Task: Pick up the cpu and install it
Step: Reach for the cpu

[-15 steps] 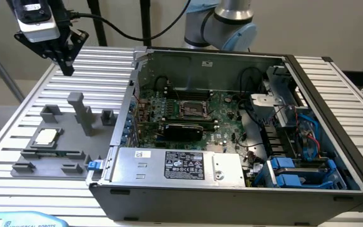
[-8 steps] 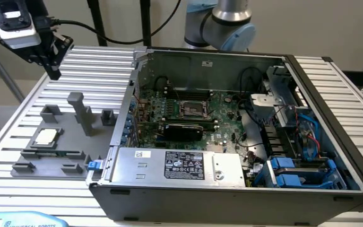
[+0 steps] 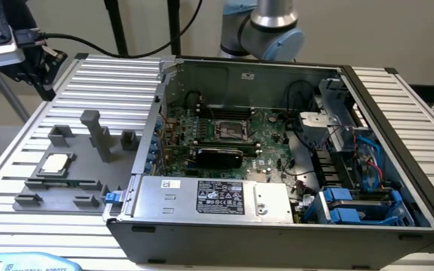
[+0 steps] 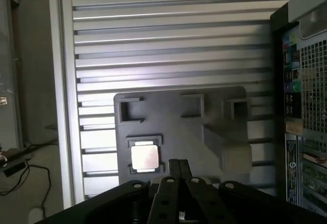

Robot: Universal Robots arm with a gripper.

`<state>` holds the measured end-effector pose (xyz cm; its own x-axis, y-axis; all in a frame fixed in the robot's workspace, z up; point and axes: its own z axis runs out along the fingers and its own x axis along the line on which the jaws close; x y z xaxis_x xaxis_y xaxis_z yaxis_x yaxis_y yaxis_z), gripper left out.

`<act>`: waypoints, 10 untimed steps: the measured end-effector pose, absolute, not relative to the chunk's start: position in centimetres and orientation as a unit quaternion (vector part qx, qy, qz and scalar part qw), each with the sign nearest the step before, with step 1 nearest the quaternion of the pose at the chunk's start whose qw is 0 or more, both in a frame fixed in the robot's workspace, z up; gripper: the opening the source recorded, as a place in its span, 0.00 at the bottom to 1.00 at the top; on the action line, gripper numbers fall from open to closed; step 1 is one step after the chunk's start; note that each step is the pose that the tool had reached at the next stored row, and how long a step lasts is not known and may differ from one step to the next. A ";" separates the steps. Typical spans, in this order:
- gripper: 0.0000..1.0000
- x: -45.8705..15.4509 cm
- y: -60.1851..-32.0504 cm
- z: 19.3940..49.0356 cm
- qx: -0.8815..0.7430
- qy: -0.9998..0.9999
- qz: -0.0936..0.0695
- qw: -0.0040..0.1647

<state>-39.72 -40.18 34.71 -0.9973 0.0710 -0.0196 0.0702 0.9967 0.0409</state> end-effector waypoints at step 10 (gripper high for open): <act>0.11 -44.1 -40.2 33.1 0.035 0.999 0.020 0.010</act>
<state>-44.14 -40.22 33.05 -0.9973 0.0710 -0.0192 0.0702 0.9967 0.0409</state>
